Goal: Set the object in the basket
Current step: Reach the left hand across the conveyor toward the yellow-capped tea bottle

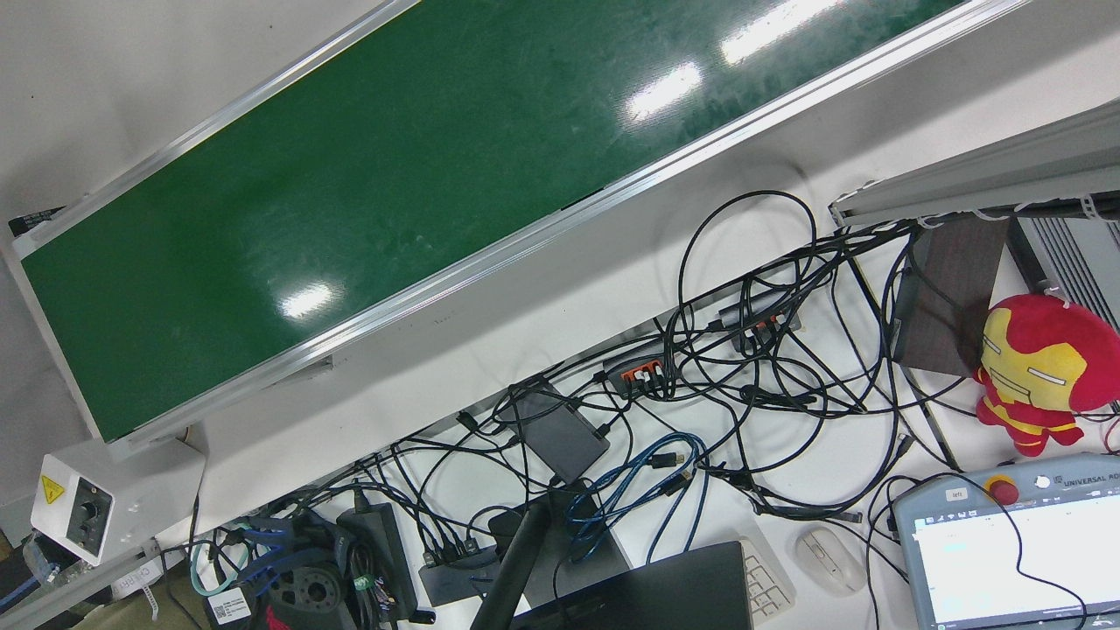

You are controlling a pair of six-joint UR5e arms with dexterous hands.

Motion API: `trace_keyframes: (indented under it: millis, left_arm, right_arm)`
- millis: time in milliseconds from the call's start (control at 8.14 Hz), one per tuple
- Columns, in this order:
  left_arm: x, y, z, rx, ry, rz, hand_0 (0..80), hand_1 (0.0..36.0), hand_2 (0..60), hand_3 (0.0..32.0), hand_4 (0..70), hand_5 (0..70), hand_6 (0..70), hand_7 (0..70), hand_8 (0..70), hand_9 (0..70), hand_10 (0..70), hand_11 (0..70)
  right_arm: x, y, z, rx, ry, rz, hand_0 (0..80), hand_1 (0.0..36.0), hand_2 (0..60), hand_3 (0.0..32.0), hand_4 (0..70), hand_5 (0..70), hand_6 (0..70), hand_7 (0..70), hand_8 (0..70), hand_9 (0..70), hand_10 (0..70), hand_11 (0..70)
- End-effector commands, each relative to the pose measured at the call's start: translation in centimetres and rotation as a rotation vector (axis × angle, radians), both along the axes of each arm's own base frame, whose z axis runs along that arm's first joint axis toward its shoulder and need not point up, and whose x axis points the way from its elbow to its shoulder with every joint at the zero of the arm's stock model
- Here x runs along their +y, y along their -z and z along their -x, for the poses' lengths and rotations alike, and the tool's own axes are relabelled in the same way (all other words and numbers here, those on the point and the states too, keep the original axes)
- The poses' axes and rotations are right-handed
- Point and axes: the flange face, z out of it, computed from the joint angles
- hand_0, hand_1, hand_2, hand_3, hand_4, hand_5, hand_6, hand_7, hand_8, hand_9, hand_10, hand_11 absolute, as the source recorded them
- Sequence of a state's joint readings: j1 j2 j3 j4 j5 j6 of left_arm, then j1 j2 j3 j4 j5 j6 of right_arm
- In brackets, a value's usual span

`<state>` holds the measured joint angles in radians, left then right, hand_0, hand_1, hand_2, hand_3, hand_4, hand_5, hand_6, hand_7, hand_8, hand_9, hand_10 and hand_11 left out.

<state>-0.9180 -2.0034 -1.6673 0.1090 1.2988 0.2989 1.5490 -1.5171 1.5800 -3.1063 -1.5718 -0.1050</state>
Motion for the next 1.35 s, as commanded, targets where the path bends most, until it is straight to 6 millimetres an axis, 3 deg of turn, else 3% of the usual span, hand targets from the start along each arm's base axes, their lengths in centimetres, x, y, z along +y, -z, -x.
trace_keyframes:
  millis: [0,368,614,860,1228]
  left_arm:
    - [-0.7,1.1,-0.5,-0.037,0.034,-0.023,62.3,17.4,0.0,0.0,3.6,4.5,0.0,0.0,4.6,5.5,6.9,12.6]
    - [-0.8,1.2,-0.7,-0.054,0.039,-0.026,62.2,17.5,0.0,0.0,3.6,4.1,0.0,0.0,4.6,5.7,7.1,12.8]
    - [0.7,1.8,-5.3,-0.054,-0.028,-0.031,62.2,17.8,0.0,0.0,4.7,4.7,0.0,0.0,4.2,5.1,6.7,12.2]
    - [0.2,3.4,-5.7,-0.04,-0.033,-0.037,61.9,18.2,0.0,0.0,4.5,5.2,0.0,0.0,4.1,5.0,6.2,11.6]
    - [0.0,4.1,-5.9,-0.035,-0.033,-0.038,62.5,19.1,0.0,0.0,5.4,6.3,0.0,0.0,4.2,5.2,6.5,12.1]
  right_arm:
    - [0.0,0.1,0.0,0.001,-0.001,-0.002,0.0,0.0,0.0,0.0,0.0,0.0,0.0,0.0,0.0,0.0,0.0,0.0]
    - [0.0,0.1,0.1,-0.001,0.0,-0.002,0.0,0.0,0.0,0.0,0.0,0.0,0.0,0.0,0.0,0.0,0.0,0.0]
    - [0.0,0.1,0.0,0.001,0.0,-0.002,0.0,0.0,0.0,0.0,0.0,0.0,0.0,0.0,0.0,0.0,0.0,0.0]
    - [0.0,0.1,0.0,-0.001,-0.001,-0.002,0.0,0.0,0.0,0.0,0.0,0.0,0.0,0.0,0.0,0.0,0.0,0.0]
    - [0.0,0.1,0.0,0.001,0.0,-0.002,0.0,0.0,0.0,0.0,0.0,0.0,0.0,0.0,0.0,0.0,0.0,0.0]
